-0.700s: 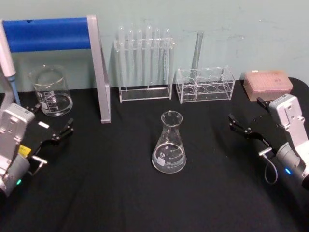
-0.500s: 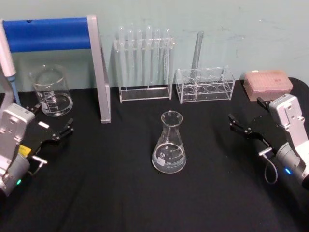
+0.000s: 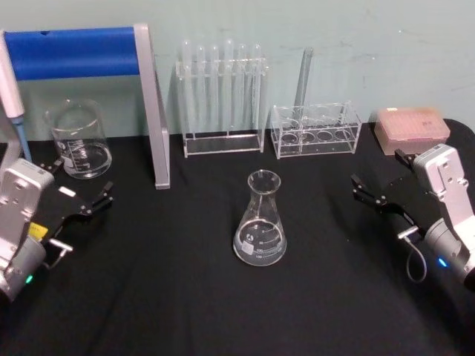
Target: Grasp the erlenmeyer flask with one hand, shake it three times, then place it back.
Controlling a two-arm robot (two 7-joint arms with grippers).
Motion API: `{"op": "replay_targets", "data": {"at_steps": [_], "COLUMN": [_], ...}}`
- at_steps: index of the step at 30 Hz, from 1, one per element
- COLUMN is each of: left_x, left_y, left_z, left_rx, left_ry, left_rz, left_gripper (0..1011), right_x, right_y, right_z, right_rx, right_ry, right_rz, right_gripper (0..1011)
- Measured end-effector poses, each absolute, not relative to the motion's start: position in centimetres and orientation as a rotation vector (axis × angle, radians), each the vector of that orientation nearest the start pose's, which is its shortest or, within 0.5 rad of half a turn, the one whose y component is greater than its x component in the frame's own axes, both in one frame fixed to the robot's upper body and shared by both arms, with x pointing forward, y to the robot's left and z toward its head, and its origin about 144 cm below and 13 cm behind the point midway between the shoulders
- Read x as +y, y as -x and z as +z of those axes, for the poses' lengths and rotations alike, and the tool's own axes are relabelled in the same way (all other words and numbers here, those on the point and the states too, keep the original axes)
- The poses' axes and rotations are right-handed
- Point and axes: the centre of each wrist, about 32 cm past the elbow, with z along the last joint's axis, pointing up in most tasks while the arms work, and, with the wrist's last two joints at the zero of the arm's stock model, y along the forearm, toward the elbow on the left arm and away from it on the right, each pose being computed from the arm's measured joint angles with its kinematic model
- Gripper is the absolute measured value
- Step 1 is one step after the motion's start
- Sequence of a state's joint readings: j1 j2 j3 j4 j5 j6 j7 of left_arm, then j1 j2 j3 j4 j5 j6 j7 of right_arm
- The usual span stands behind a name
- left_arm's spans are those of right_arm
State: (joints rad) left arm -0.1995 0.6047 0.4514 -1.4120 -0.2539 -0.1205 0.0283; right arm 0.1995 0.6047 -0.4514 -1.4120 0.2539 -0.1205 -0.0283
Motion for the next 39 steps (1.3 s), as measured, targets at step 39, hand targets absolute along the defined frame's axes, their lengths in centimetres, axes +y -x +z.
{"op": "replay_targets", "data": {"at_steps": [39], "left_x": [31.0], "left_y": [-48.9], "left_z": [114.0], "left_rx": [-0.285], "left_ry": [-0.304], "left_rz": [1.248], "left_gripper": [1001], "right_x": [-30.7], "right_y": [-45.5], "right_z": [114.9], "right_rx": [-0.239], "right_ry": [0.209], "right_rz": [-1.162], "right_gripper": [1000]}}
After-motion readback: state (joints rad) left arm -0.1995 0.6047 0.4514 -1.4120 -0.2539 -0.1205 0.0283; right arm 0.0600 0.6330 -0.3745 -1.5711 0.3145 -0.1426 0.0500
